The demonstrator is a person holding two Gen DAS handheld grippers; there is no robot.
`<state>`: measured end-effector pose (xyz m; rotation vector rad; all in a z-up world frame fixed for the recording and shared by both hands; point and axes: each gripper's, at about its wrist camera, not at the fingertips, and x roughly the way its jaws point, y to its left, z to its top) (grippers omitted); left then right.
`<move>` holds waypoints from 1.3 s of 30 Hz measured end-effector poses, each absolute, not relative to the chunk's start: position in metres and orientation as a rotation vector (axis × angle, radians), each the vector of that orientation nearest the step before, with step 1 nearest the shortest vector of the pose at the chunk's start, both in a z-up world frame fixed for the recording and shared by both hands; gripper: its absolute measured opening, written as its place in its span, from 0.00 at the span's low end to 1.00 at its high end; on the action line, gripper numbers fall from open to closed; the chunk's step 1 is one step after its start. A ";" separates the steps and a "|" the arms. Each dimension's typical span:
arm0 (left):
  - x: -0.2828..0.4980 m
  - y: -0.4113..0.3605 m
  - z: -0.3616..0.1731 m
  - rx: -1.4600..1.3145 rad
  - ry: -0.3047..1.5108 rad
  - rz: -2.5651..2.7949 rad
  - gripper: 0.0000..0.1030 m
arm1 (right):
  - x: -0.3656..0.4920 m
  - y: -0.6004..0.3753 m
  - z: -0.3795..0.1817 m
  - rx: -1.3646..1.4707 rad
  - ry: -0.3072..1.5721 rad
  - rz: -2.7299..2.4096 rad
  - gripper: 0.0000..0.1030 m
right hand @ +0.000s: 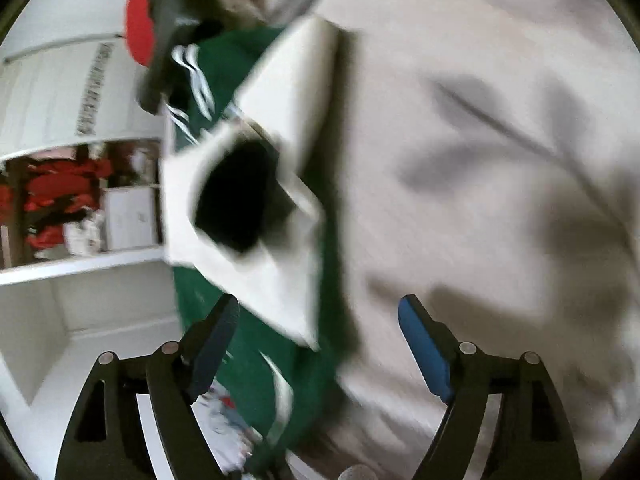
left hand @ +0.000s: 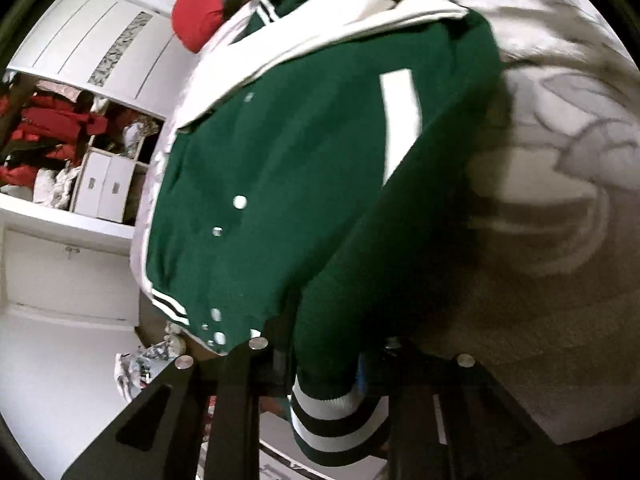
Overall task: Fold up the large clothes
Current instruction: 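Grasp the striped cuffs and lift the folded jacket with both tools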
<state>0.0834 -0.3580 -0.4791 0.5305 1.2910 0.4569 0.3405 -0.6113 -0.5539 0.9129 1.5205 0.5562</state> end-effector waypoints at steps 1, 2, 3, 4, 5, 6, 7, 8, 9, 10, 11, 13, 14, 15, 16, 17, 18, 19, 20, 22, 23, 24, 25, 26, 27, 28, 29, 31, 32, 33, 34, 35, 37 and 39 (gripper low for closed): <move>0.086 -0.357 -0.478 0.530 1.291 0.469 0.18 | 0.352 -0.605 -0.559 0.939 1.505 0.564 0.85; 0.091 -0.355 -0.480 0.536 1.294 0.476 0.18 | 0.360 -0.593 -0.571 0.954 1.503 0.558 0.85; 0.095 -0.355 -0.482 0.546 1.298 0.483 0.18 | 0.371 -0.587 -0.581 0.976 1.516 0.544 0.85; 0.095 -0.358 -0.486 0.547 1.302 0.489 0.18 | 0.377 -0.580 -0.594 1.003 1.548 0.529 0.85; 0.093 -0.358 -0.487 0.539 1.307 0.493 0.18 | 0.381 -0.571 -0.605 1.026 1.592 0.507 0.85; 0.093 -0.357 -0.487 0.529 1.311 0.496 0.18 | 0.383 -0.567 -0.613 1.051 1.621 0.503 0.85; 0.092 -0.353 -0.487 0.521 1.313 0.496 0.18 | 0.386 -0.564 -0.615 1.068 1.627 0.494 0.86; 0.092 -0.347 -0.485 0.510 1.315 0.496 0.18 | 0.387 -0.560 -0.615 1.079 1.631 0.483 0.86; 0.092 -0.345 -0.483 0.501 1.314 0.494 0.17 | 0.389 -0.556 -0.612 1.112 1.619 0.495 0.78; 0.092 -0.344 -0.480 0.490 1.314 0.490 0.17 | 0.389 -0.540 -0.612 1.126 1.624 0.516 0.65; 0.093 -0.341 -0.477 0.478 1.315 0.483 0.17 | 0.390 -0.535 -0.607 1.089 1.643 0.507 0.55; 0.093 -0.332 -0.466 0.437 1.306 0.473 0.17 | 0.392 -0.526 -0.597 1.017 1.658 0.509 0.16; 0.093 -0.328 -0.459 0.418 1.298 0.466 0.17 | 0.393 -0.521 -0.589 0.990 1.657 0.494 0.15; 0.093 -0.324 -0.451 0.389 1.295 0.461 0.16 | 0.393 -0.516 -0.578 0.970 1.648 0.481 0.13; 0.093 -0.321 -0.444 0.364 1.290 0.458 0.16 | 0.394 -0.513 -0.562 0.955 1.638 0.474 0.12; 0.092 -0.314 -0.434 0.333 1.281 0.455 0.16 | 0.397 -0.508 -0.545 0.942 1.624 0.475 0.12; 0.093 -0.307 -0.424 0.307 1.272 0.453 0.16 | 0.400 -0.500 -0.524 0.923 1.608 0.481 0.12; 0.093 -0.298 -0.414 0.277 1.262 0.452 0.16 | 0.404 -0.496 -0.500 0.901 1.590 0.488 0.12; 0.092 -0.286 -0.404 0.237 1.251 0.452 0.16 | 0.409 -0.489 -0.480 0.881 1.579 0.491 0.12; 0.091 -0.262 -0.388 0.176 1.238 0.447 0.15 | 0.421 -0.462 -0.441 0.838 1.572 0.476 0.11; 0.092 -0.243 -0.378 0.127 1.236 0.442 0.15 | 0.427 -0.450 -0.423 0.801 1.576 0.470 0.11; 0.092 -0.227 -0.372 0.083 1.235 0.441 0.15 | 0.436 -0.430 -0.406 0.750 1.582 0.460 0.11; 0.092 -0.210 -0.366 0.042 1.232 0.447 0.15 | 0.442 -0.412 -0.390 0.625 1.557 0.538 0.11; 0.092 -0.191 -0.361 0.000 1.230 0.454 0.15 | 0.448 -0.381 -0.378 0.572 1.566 0.515 0.11; 0.092 -0.171 -0.356 -0.040 1.228 0.462 0.15 | 0.452 -0.355 -0.369 0.540 1.574 0.499 0.11; 0.092 -0.145 -0.352 -0.080 1.224 0.475 0.15 | 0.457 -0.325 -0.363 0.494 1.587 0.481 0.11; 0.092 -0.121 -0.351 -0.120 1.222 0.489 0.15 | 0.460 -0.305 -0.358 0.458 1.593 0.469 0.11; 0.092 -0.081 -0.357 -0.175 1.229 0.506 0.15 | 0.464 -0.239 -0.353 0.365 1.609 0.450 0.11; 0.092 -0.050 -0.364 -0.236 1.235 0.514 0.15 | 0.469 -0.204 -0.354 0.324 1.615 0.440 0.11; 0.093 -0.029 -0.370 -0.278 1.242 0.513 0.15 | 0.472 -0.180 -0.356 0.294 1.624 0.434 0.11; 0.093 -0.006 -0.379 -0.328 1.252 0.509 0.15 | 0.475 -0.154 -0.361 0.257 1.638 0.428 0.11; 0.093 0.013 -0.387 -0.367 1.256 0.507 0.15 | 0.474 -0.134 -0.371 0.215 1.655 0.421 0.11; 0.096 0.055 -0.415 -0.450 1.287 0.486 0.15 | 0.474 -0.094 -0.393 0.154 1.683 0.370 0.11; 0.095 0.094 -0.444 -0.555 1.306 0.468 0.16 | 0.473 -0.064 -0.421 0.077 1.714 0.326 0.12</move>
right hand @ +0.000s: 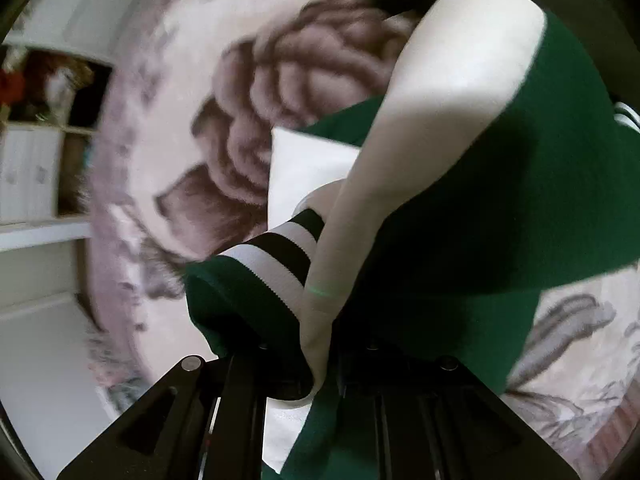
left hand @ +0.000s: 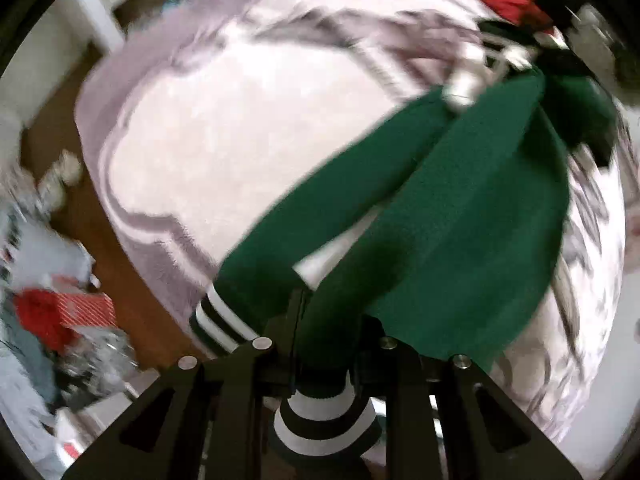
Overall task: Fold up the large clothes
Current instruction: 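Grasp the striped cuffs and lift the folded jacket with both tools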
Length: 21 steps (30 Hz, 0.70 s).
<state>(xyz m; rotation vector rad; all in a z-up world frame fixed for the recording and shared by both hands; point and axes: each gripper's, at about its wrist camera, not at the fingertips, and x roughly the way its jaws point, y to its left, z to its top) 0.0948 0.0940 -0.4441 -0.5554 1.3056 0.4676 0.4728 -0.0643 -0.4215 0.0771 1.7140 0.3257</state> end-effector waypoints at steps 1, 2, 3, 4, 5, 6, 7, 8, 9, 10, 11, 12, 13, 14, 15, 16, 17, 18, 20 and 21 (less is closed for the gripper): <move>0.095 0.113 -0.462 -0.610 1.334 0.434 0.21 | 0.473 -0.052 -0.435 0.055 1.733 0.299 0.18; 0.093 0.131 -0.478 -0.672 1.359 0.394 0.24 | 0.474 -0.038 -0.447 0.032 1.754 0.296 0.26; 0.090 0.145 -0.490 -0.729 1.368 0.364 0.32 | 0.475 -0.030 -0.456 0.029 1.779 0.305 0.44; 0.085 0.159 -0.498 -0.813 1.355 0.311 0.32 | 0.474 -0.027 -0.461 0.068 1.792 0.327 0.64; 0.078 0.171 -0.503 -0.897 1.334 0.256 0.32 | 0.472 -0.027 -0.462 0.107 1.805 0.356 0.70; 0.073 0.176 -0.504 -0.941 1.321 0.224 0.34 | 0.469 -0.027 -0.459 0.145 1.817 0.389 0.75; 0.068 0.181 -0.503 -0.985 1.310 0.183 0.37 | 0.466 -0.028 -0.457 0.180 1.825 0.425 0.75; 0.062 0.184 -0.502 -1.020 1.298 0.152 0.39 | 0.462 -0.033 -0.452 0.221 1.828 0.468 0.75; 0.057 0.186 -0.500 -1.046 1.295 0.146 0.43 | 0.453 -0.044 -0.444 0.282 1.832 0.533 0.75; 0.052 0.188 -0.498 -1.053 1.294 0.162 0.51 | 0.445 -0.053 -0.439 0.324 1.832 0.567 0.75; 0.044 0.194 -0.496 -1.060 1.290 0.200 0.55 | 0.435 -0.066 -0.432 0.375 1.830 0.606 0.76; 0.038 0.200 -0.494 -1.072 1.282 0.222 0.58 | 0.422 -0.081 -0.425 0.402 1.826 0.632 0.76; 0.033 0.210 -0.492 -1.087 1.278 0.248 0.58 | 0.408 -0.096 -0.420 0.413 1.821 0.636 0.76; 0.025 0.216 -0.492 -1.102 1.273 0.276 0.58 | 0.394 -0.112 -0.416 0.422 1.812 0.639 0.76; 0.021 0.225 -0.490 -1.121 1.262 0.291 0.58 | 0.376 -0.131 -0.413 0.425 1.801 0.640 0.76; 0.016 0.229 -0.489 -1.147 1.249 0.295 0.58 | 0.357 -0.148 -0.412 0.412 1.800 0.628 0.76; 0.012 0.228 -0.488 -1.172 1.239 0.286 0.58 | 0.336 -0.167 -0.416 0.391 1.805 0.601 0.76; 0.011 0.226 -0.489 -1.186 1.234 0.272 0.58 | 0.305 -0.192 -0.422 0.389 1.820 0.567 0.76; 0.010 0.211 -0.490 -1.204 1.244 0.223 0.58 | 0.258 -0.219 -0.446 0.417 1.896 0.513 0.76; 0.013 0.199 -0.494 -1.206 1.265 0.194 0.58 | 0.227 -0.236 -0.462 0.458 1.952 0.476 0.76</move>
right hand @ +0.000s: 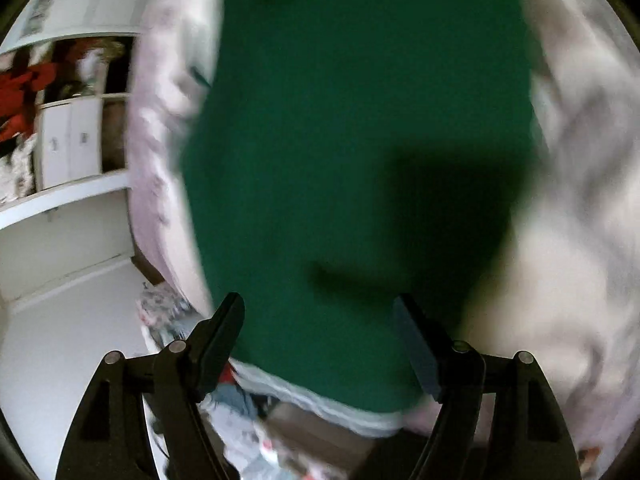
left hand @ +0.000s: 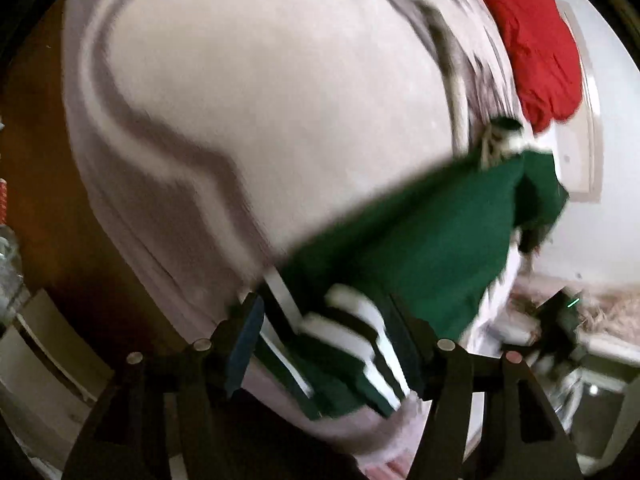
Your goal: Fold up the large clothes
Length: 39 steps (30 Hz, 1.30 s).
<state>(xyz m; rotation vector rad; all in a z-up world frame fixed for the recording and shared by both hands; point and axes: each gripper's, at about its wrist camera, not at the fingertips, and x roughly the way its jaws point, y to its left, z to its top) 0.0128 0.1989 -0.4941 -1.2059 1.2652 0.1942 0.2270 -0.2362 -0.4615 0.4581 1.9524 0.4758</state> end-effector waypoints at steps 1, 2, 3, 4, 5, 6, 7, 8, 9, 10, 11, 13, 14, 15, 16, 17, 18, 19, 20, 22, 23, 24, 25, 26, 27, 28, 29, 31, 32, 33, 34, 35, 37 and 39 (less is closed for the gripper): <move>0.016 0.187 -0.500 -1.202 1.293 0.179 0.58 | 0.198 -0.249 -0.479 0.507 2.014 0.455 0.76; 0.016 0.176 -0.506 -1.190 1.319 0.180 0.58 | 0.172 -0.259 -0.496 0.564 2.069 0.438 0.76; 0.017 0.169 -0.510 -1.179 1.329 0.185 0.58 | 0.146 -0.269 -0.513 0.637 2.118 0.415 0.76; 0.018 0.161 -0.514 -1.167 1.333 0.197 0.58 | 0.124 -0.276 -0.528 0.707 2.150 0.409 0.76; 0.018 0.157 -0.516 -1.159 1.332 0.211 0.58 | 0.104 -0.278 -0.543 0.758 2.168 0.419 0.76; 0.018 0.154 -0.514 -1.148 1.324 0.227 0.58 | 0.094 -0.280 -0.551 0.777 2.168 0.408 0.76; 0.016 0.152 -0.512 -1.135 1.312 0.247 0.58 | 0.083 -0.282 -0.558 0.824 2.141 0.397 0.70; 0.015 0.151 -0.510 -1.128 1.303 0.264 0.58 | 0.074 -0.283 -0.560 0.879 2.105 0.403 0.25; 0.013 0.150 -0.507 -1.123 1.297 0.280 0.58 | 0.068 -0.282 -0.558 0.883 2.065 0.394 0.15; 0.012 0.149 -0.503 -1.117 1.293 0.295 0.58 | 0.063 -0.281 -0.551 0.861 2.029 0.390 0.08; 0.010 0.149 -0.499 -1.108 1.290 0.304 0.58 | 0.059 -0.279 -0.544 0.855 2.015 0.398 0.05; 0.004 0.150 -0.490 -1.083 1.284 0.308 0.58 | 0.049 -0.274 -0.528 0.818 2.008 0.425 0.05; 0.003 0.150 -0.486 -1.067 1.284 0.310 0.58 | 0.043 -0.272 -0.519 0.788 2.001 0.433 0.05; 0.003 0.150 -0.484 -1.056 1.282 0.307 0.58 | 0.037 -0.271 -0.509 0.766 1.985 0.442 0.05; 0.004 0.149 -0.483 -1.044 1.278 0.306 0.58 | 0.033 -0.271 -0.503 0.765 1.976 0.439 0.05; 0.005 0.149 -0.483 -1.019 1.273 0.311 0.58 | 0.029 -0.269 -0.501 0.773 1.971 0.435 0.05; 0.008 0.148 -0.487 -1.000 1.270 0.320 0.58 | 0.026 -0.267 -0.499 0.779 1.967 0.437 0.05; 0.011 0.147 -0.491 -0.986 1.268 0.332 0.54 | 0.023 -0.266 -0.500 0.783 1.967 0.423 0.05; 0.011 0.149 -0.493 -0.974 1.249 0.357 0.43 | 0.021 -0.265 -0.501 0.790 1.969 0.411 0.05; 0.011 0.152 -0.492 -0.978 1.216 0.371 0.04 | 0.019 -0.264 -0.503 0.800 1.968 0.388 0.05; 0.010 0.155 -0.492 -1.004 1.196 0.368 0.04 | 0.017 -0.262 -0.501 0.791 1.963 0.389 0.05; 0.006 0.157 -0.490 -1.019 1.178 0.366 0.04 | 0.017 -0.263 -0.498 0.785 1.956 0.383 0.05; 0.001 0.159 -0.489 -1.021 1.170 0.365 0.04 | 0.011 -0.254 -0.496 0.794 1.950 0.378 0.05; -0.002 0.164 -0.490 -1.015 1.167 0.349 0.04 | 0.005 -0.250 -0.496 0.791 1.944 0.383 0.05; -0.001 0.166 -0.496 -1.006 1.183 0.339 0.04 | 0.004 -0.246 -0.498 0.770 1.941 0.376 0.05; -0.002 0.170 -0.505 -1.011 1.203 0.332 0.04 | 0.004 -0.240 -0.505 0.740 1.944 0.371 0.05; -0.001 0.174 -0.515 -1.026 1.221 0.315 0.05 | 0.010 -0.230 -0.511 0.693 1.942 0.380 0.05; 0.005 0.178 -0.517 -1.038 1.255 0.258 0.05 | 0.018 -0.218 -0.523 0.616 1.942 0.424 0.06; 0.009 0.179 -0.510 -1.027 1.272 0.209 0.06 | 0.020 -0.220 -0.528 0.651 1.965 0.429 0.07; 0.009 0.180 -0.502 -1.018 1.286 0.166 0.07 | 0.022 -0.225 -0.529 0.713 1.987 0.435 0.14; 0.008 0.183 -0.494 -1.012 1.301 0.120 0.10 | 0.024 -0.234 -0.524 0.781 1.964 0.449 0.35; 0.009 0.186 -0.486 -1.007 1.307 0.088 0.13 | 0.025 -0.243 -0.518 0.804 1.927 0.450 0.50; 0.016 0.194 -0.476 -0.973 1.288 0.039 0.48 | 0.027 -0.260 -0.508 0.831 1.847 0.444 0.72; 0.028 0.201 -0.476 -0.931 1.247 -0.004 0.67 | 0.030 -0.270 -0.515 0.901 1.816 0.450 0.72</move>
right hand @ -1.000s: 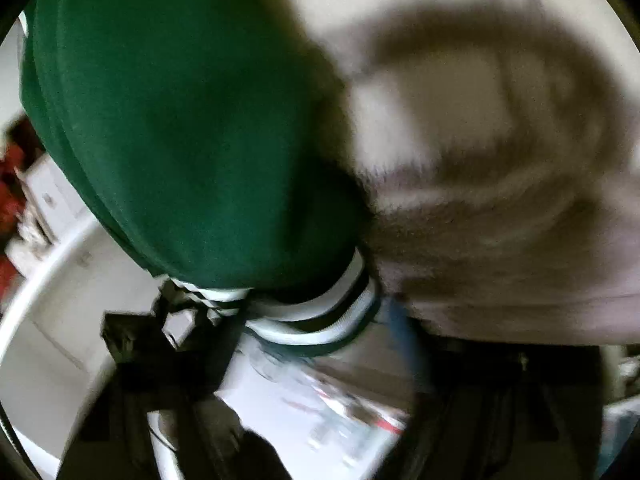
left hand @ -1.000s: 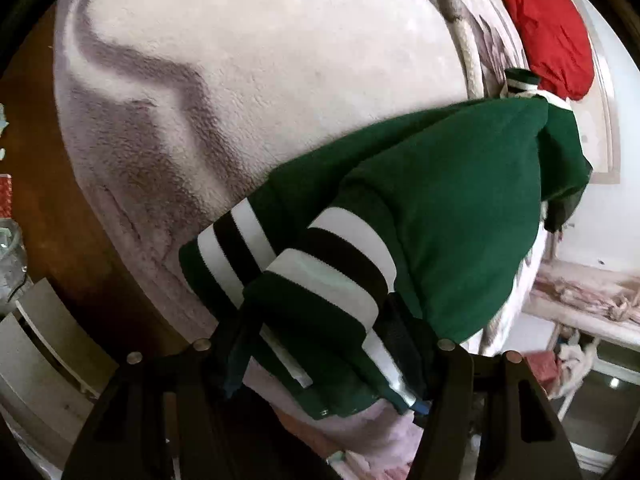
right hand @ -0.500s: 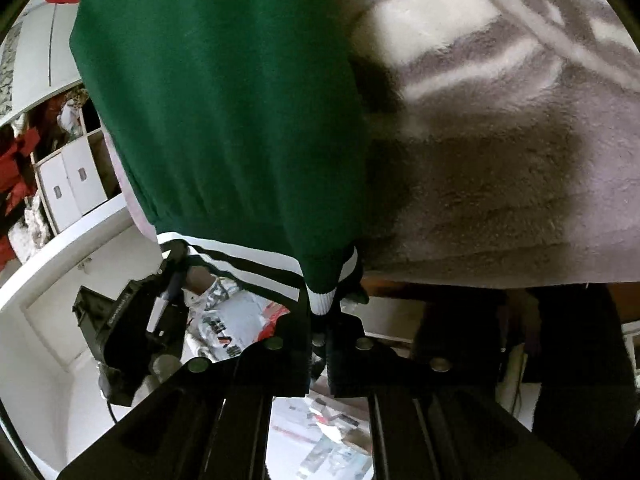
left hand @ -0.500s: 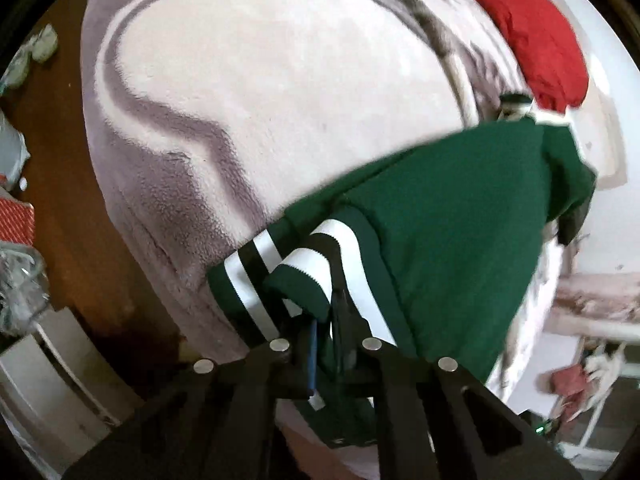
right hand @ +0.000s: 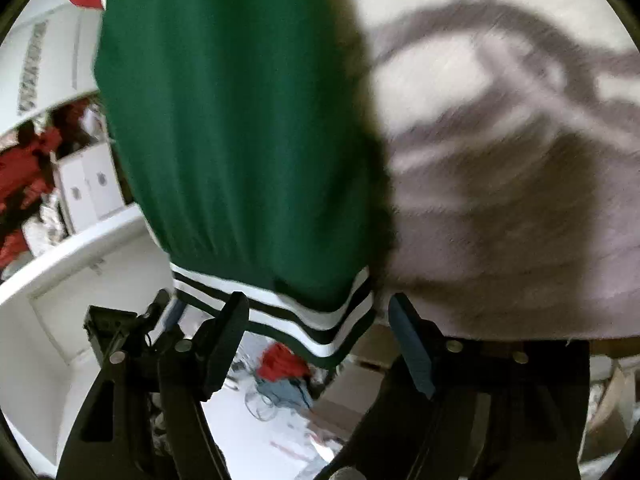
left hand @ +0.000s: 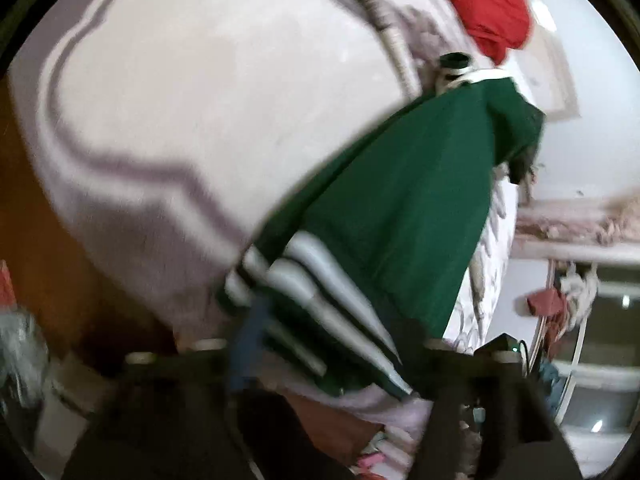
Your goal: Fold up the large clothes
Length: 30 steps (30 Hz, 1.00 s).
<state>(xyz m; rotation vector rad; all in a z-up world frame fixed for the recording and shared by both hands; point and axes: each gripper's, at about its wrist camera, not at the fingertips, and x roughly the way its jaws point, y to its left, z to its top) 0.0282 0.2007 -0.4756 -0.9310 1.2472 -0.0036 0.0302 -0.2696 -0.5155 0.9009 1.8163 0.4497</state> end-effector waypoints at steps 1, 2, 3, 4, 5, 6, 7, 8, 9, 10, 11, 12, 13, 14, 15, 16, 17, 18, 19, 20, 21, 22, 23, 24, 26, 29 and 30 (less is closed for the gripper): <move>0.038 0.203 -0.482 -0.910 1.241 -0.022 0.67 | 0.030 -0.272 -0.522 0.937 1.804 0.460 0.72; 0.049 0.204 -0.492 -0.898 1.257 -0.047 0.67 | 0.033 -0.276 -0.530 0.976 1.796 0.477 0.72; 0.060 0.205 -0.502 -0.889 1.270 -0.067 0.67 | 0.035 -0.272 -0.541 0.997 1.790 0.483 0.72; 0.070 0.204 -0.510 -0.876 1.281 -0.075 0.67 | 0.040 -0.268 -0.550 1.006 1.780 0.494 0.72; 0.082 0.204 -0.523 -0.866 1.296 -0.103 0.67 | 0.041 -0.261 -0.557 1.025 1.770 0.518 0.72; 0.094 0.202 -0.535 -0.859 1.313 -0.134 0.67 | 0.045 -0.253 -0.565 1.051 1.763 0.540 0.74; 0.100 0.202 -0.539 -0.853 1.319 -0.154 0.67 | 0.047 -0.247 -0.569 1.077 1.754 0.538 0.75; 0.108 0.199 -0.544 -0.848 1.306 -0.182 0.67 | 0.050 -0.243 -0.572 1.104 1.741 0.531 0.76; 0.110 0.196 -0.543 -0.831 1.288 -0.188 0.67 | 0.049 -0.236 -0.572 1.122 1.731 0.521 0.77; 0.112 0.192 -0.539 -0.808 1.257 -0.204 0.59 | 0.049 -0.230 -0.571 1.130 1.720 0.511 0.77; 0.112 0.186 -0.534 -0.777 1.236 -0.224 0.43 | 0.047 -0.225 -0.570 1.129 1.707 0.506 0.77; 0.112 0.182 -0.530 -0.745 1.234 -0.222 0.26 | 0.046 -0.220 -0.566 1.125 1.695 0.507 0.69; 0.110 0.179 -0.525 -0.722 1.221 -0.218 0.21 | 0.050 -0.215 -0.564 1.106 1.692 0.498 0.45; 0.109 0.180 -0.521 -0.726 1.207 -0.219 0.18 | 0.051 -0.207 -0.564 1.105 1.691 0.481 0.34; 0.105 0.184 -0.516 -0.755 1.193 -0.219 0.16 | 0.050 -0.207 -0.561 1.127 1.691 0.461 0.24; 0.098 0.189 -0.508 -0.799 1.177 -0.220 0.14 | 0.050 -0.207 -0.555 1.125 1.696 0.451 0.20; 0.089 0.192 -0.499 -0.820 1.165 -0.219 0.14 | 0.048 -0.203 -0.546 1.094 1.708 0.456 0.19; 0.082 0.193 -0.493 -0.820 1.159 -0.221 0.14 | 0.042 -0.201 -0.532 1.054 1.722 0.472 0.18; 0.070 0.193 -0.481 -0.810 1.158 -0.222 0.14 | 0.033 -0.212 -0.516 1.030 1.742 0.484 0.18; 0.062 0.193 -0.475 -0.804 1.163 -0.217 0.14 | 0.023 -0.210 -0.505 1.011 1.758 0.492 0.17; 0.051 0.193 -0.471 -0.802 1.175 -0.213 0.14 | 0.013 -0.208 -0.494 0.984 1.773 0.496 0.17; 0.043 0.194 -0.471 -0.805 1.189 -0.210 0.14 | 0.004 -0.207 -0.487 0.970 1.789 0.491 0.17; 0.035 0.195 -0.477 -0.819 1.219 -0.202 0.15 | -0.002 -0.206 -0.485 0.961 1.806 0.481 0.18; 0.032 0.196 -0.485 -0.839 1.244 -0.196 0.17 | -0.008 -0.206 -0.485 0.937 1.821 0.471 0.19; 0.035 0.199 -0.502 -0.881 1.315 -0.140 0.23 | -0.010 -0.211 -0.497 0.906 1.856 0.435 0.29; 0.044 0.210 -0.503 -0.911 1.371 -0.079 0.28 | 0.005 -0.226 -0.503 0.976 1.915 0.304 0.44; 0.046 0.213 -0.494 -0.894 1.366 -0.067 0.28 | 0.014 -0.236 -0.497 0.988 1.882 0.278 0.51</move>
